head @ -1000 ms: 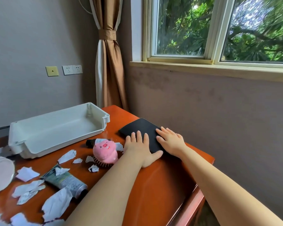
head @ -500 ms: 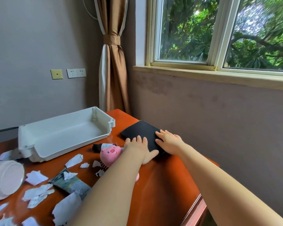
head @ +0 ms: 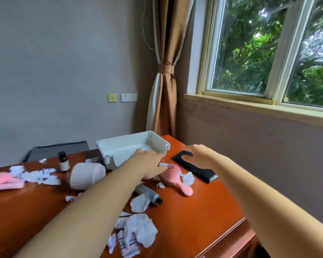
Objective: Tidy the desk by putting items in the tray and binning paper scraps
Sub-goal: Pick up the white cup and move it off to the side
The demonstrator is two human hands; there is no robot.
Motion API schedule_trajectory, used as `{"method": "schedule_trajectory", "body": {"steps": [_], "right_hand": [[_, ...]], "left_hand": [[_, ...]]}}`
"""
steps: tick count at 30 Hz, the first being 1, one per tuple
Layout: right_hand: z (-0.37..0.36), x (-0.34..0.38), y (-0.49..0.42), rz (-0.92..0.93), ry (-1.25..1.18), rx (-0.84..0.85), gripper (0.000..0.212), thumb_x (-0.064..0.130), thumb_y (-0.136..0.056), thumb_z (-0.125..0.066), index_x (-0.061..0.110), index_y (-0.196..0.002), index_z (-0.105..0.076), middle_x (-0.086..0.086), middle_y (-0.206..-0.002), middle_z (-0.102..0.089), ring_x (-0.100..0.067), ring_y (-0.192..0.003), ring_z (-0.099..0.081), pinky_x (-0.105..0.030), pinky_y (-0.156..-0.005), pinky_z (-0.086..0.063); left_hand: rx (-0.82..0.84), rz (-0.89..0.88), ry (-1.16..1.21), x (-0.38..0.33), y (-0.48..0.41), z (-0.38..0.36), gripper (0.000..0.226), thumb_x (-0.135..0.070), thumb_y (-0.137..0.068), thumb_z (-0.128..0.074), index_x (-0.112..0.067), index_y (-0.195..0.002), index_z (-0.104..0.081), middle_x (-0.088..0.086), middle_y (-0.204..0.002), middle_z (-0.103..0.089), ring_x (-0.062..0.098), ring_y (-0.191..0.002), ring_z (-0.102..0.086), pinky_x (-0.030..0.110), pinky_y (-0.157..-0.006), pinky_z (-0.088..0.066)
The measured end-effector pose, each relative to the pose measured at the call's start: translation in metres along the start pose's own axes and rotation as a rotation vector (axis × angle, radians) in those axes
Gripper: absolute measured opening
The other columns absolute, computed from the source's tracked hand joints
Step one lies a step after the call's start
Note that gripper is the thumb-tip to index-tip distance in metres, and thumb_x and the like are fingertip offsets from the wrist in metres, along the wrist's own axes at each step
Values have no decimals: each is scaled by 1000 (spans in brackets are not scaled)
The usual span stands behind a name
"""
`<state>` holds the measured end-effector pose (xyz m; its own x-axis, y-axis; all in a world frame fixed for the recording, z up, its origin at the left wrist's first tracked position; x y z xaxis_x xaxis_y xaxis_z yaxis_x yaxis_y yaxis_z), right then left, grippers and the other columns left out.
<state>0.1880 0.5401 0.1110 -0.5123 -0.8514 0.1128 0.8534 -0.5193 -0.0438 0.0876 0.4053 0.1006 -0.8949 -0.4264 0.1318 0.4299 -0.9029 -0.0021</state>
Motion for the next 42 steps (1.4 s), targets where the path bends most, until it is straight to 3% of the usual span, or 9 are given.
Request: {"method": "schedule_trajectory", "body": {"steps": [7,13,17,25,31,38,42], "right_hand": [[6,104,21,130,65,30,52,34,-93,-53,24,-142,-39,-5,-142,-49,-26,-126,-49,-31,-101,-39],[-5,191,23,265,34,32,52,28,-92,-56,22,-141,-40,-3,-144,-47,-25,-129,-47,-33,-106,-41],[-26,253,13,325,40,66,50,26,-92,-58,20,-140,-43,-6,-138,-52,-26,-121,-53,-29,-98,-44],[-51,288,-21,339,91,87,60,20,-88,-64,19,-142,-39,-7,-141,-48,-29,-125,-50,-33,-101,-45],[-76,303,-60,363,251,72,80,30,-81,-72,24,-147,-27,-7,-147,-41,-33,-130,-44,-44,-100,-46],[-90,303,-84,390,269,128,93,39,-75,-76,25,-148,-20,-5,-152,-34,-32,-136,-37,-46,-100,-45],[-92,304,-88,410,281,139,97,39,-73,-77,21,-148,-20,-7,-150,-36,-32,-134,-41,-42,-99,-46]], "left_hand": [[45,135,3,74,90,5,61,-50,-97,-32,-18,-148,-23,8,-153,-32,27,-138,-33,44,-112,-27],[46,241,86,122,150,-5,62,-49,-96,-36,-21,-149,-21,6,-154,-30,28,-138,-32,45,-113,-26],[68,315,189,162,180,-32,61,-48,-97,-37,-21,-149,-20,5,-155,-27,28,-140,-30,44,-113,-25],[166,461,379,192,169,-96,74,-54,-94,-37,-18,-152,-8,7,-160,-11,28,-146,-15,44,-117,-16],[112,476,492,210,133,-129,78,-56,-93,-38,-20,-152,-2,6,-160,-11,28,-147,-15,45,-117,-16],[33,415,633,231,99,-144,70,-61,-87,-44,-27,-146,-26,2,-155,-27,25,-140,-32,46,-114,-25],[34,319,703,231,85,-141,59,-58,-82,-55,-34,-134,-40,-4,-141,-48,23,-129,-46,45,-111,-35]]}}
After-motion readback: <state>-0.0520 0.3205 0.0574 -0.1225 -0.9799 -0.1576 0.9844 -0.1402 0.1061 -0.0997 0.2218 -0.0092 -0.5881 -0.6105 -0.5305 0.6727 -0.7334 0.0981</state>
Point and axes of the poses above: each hand's wrist, its own y-axis away from the middle knuckle, its own z-axis out of the back of the hand, x = y × z, the point moved 3 cm from there along -y, towards the middle knuckle
